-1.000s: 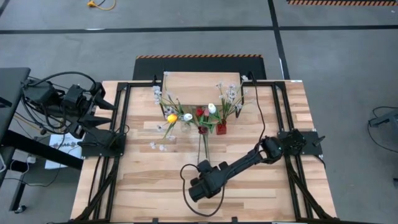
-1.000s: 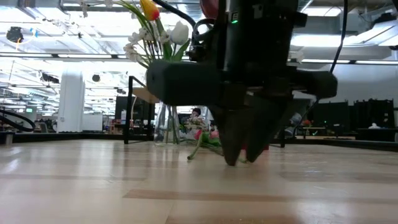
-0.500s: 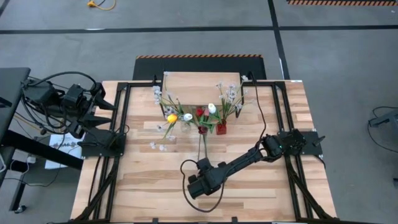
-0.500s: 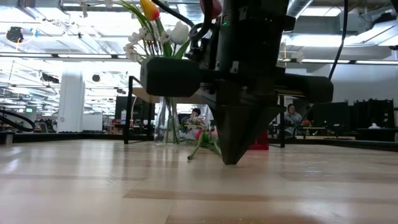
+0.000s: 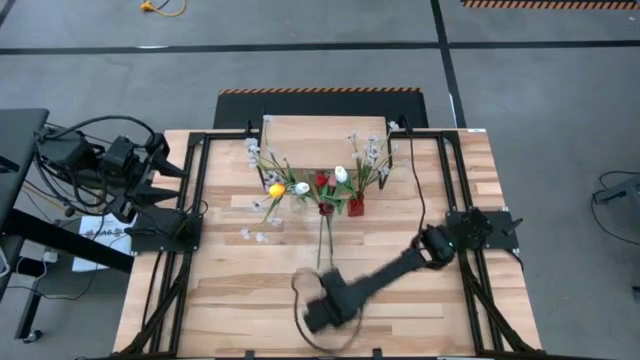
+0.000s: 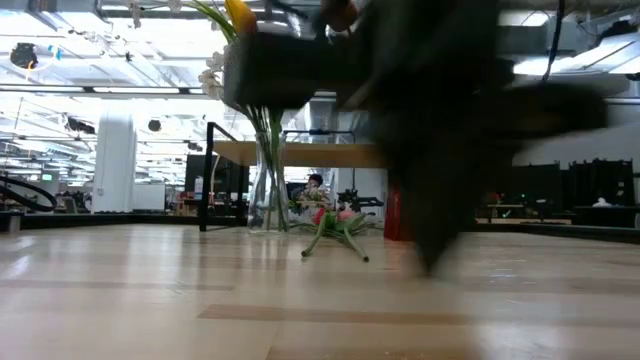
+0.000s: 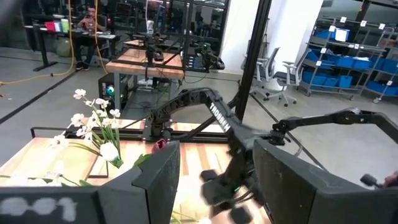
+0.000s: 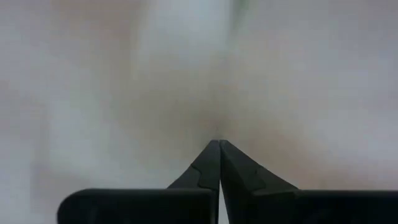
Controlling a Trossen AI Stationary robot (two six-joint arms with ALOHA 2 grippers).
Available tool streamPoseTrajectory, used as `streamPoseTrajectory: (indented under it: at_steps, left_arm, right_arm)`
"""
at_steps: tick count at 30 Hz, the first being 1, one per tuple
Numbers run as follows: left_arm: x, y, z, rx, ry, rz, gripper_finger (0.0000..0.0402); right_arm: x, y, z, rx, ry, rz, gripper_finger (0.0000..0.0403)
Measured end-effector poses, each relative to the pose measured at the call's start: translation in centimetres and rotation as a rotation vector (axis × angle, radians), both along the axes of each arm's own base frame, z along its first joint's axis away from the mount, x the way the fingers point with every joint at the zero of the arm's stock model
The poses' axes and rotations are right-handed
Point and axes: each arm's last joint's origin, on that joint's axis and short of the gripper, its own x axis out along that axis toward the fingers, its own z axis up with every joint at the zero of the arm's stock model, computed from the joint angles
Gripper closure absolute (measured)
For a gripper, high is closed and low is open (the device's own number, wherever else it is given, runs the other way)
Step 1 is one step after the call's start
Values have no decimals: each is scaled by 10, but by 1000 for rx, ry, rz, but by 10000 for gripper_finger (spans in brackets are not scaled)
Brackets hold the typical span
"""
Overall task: Pick and place flowers into a vace then onto a shelf
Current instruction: Put the pink flower into the red vase
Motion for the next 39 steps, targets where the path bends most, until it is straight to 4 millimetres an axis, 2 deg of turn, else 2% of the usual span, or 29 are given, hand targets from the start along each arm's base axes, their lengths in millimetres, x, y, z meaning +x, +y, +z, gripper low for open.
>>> streamPoseTrajectory:
  at_steps: [4, 6, 10, 13, 15, 19, 26, 30, 33, 39]
  left_arm:
    - [0, -1, 0, 1, 3, -19, 209]
    - [0, -1, -1, 2, 5, -18, 209]
    - [0, -1, -2, 15, 13, -19, 209]
    - [0, -1, -1, 27, 11, -32, 209]
    - [0, -1, -1, 31, 10, -43, 209]
    - [0, -1, -1, 32, 9, -45, 209]
    - [0, -2, -1, 31, 10, -76, 209]
    - [-1, -3, -1, 27, 10, -113, 209]
    - [-1, -3, -1, 25, 11, -123, 209]
    - [-1, -3, -1, 18, 12, -123, 209]
  right_arm:
    - [-21, 38, 20, 79, 29, 32, 403]
    - [-29, 48, 27, 80, 26, 4, 403]
    - [-39, 64, 41, 71, -16, -73, 403]
    - [-41, 66, 52, 6, -108, -134, 403]
    - [-35, 56, 57, -55, -161, -187, 402]
    - [-23, 27, 62, -152, -138, -255, 380]
    - [7, -23, 62, -171, -74, -161, 298]
    - [19, -50, 54, -196, -35, -130, 273]
    - [19, -58, 43, -211, 15, -107, 271]
    - [25, -53, 25, -173, -40, -47, 289]
